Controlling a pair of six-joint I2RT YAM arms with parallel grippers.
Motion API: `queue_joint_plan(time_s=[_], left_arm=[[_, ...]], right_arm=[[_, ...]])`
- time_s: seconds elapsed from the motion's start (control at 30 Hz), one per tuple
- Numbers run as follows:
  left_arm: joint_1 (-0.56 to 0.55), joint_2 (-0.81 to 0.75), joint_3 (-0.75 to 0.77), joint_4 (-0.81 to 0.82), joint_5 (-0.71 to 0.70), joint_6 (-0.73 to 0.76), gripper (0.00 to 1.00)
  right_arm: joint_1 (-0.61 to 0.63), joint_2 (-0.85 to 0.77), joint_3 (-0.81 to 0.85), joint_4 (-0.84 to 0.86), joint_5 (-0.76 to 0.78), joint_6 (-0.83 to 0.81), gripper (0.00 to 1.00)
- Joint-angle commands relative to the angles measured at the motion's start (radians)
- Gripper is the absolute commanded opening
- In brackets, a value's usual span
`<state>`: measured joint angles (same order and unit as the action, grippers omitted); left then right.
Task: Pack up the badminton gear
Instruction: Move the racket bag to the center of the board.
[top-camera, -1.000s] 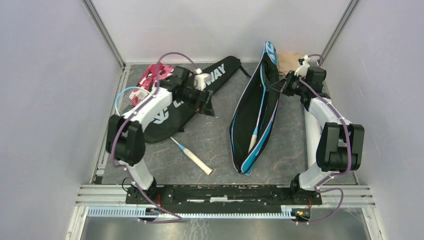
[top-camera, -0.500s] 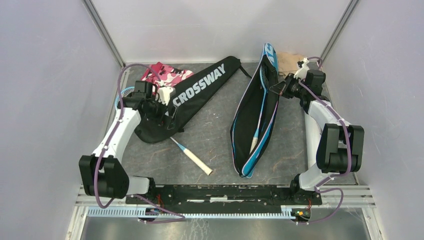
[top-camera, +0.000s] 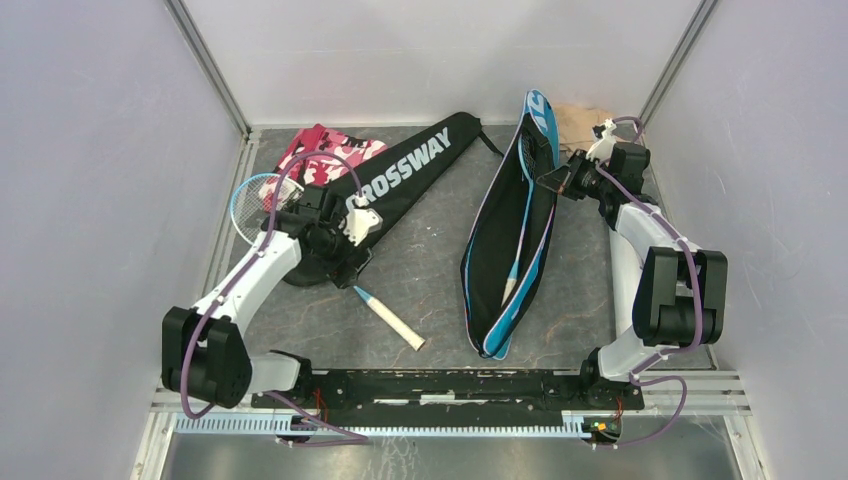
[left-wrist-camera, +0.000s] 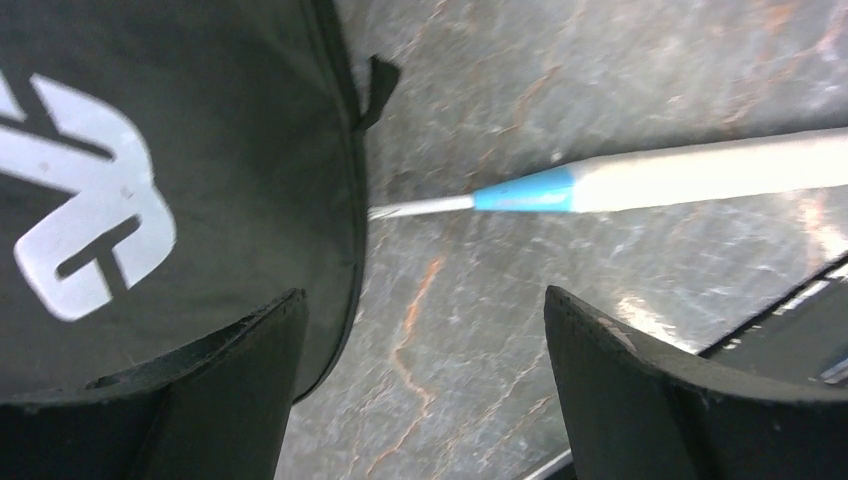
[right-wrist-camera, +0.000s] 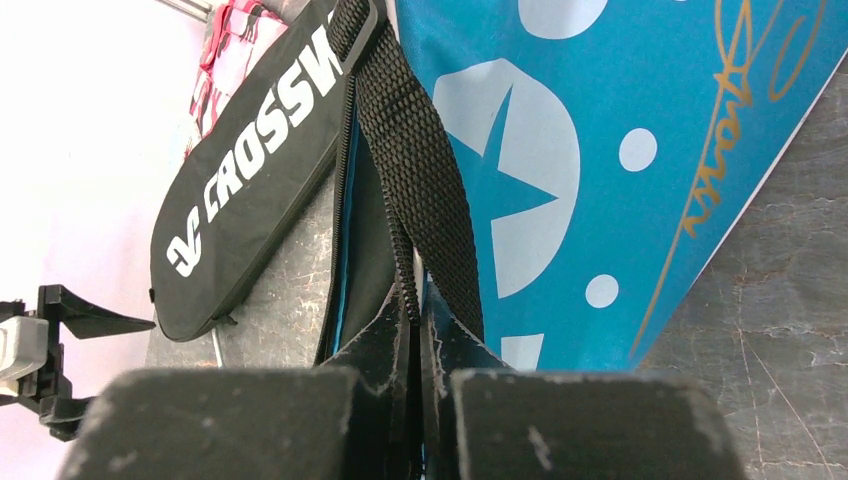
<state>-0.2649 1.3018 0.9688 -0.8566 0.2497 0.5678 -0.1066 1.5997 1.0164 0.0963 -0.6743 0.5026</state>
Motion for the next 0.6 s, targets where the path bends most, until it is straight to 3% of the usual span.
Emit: queue_joint_plan(time_s=[0.0,0.07,0.23,0.57], left_arm=[[0.003,-0.028,-0.034,0.034,-0.210,0.030,0.92],[0.003,-0.072,-0.085,0.071,-0.339,0.041,0.94],[0.002,-0.124,-0.222,0.223,-0.511,0.107,0.97],[-0.070,-0.072,-0.347,0.491,-0.650,0.202,0.89]], right_arm=[[0.001,-0.031,-0.006,0.025,-0.025,-0.011,0.00],[0.001,-0.023,-0.005,0.025,-0.028,-0.010,0.00],[0.001,-0.006,-0.001,0.029,-0.038,-0.003,0.00],[-0.002,-0.011,-0.003,0.026,-0.042,-0.005,0.00]])
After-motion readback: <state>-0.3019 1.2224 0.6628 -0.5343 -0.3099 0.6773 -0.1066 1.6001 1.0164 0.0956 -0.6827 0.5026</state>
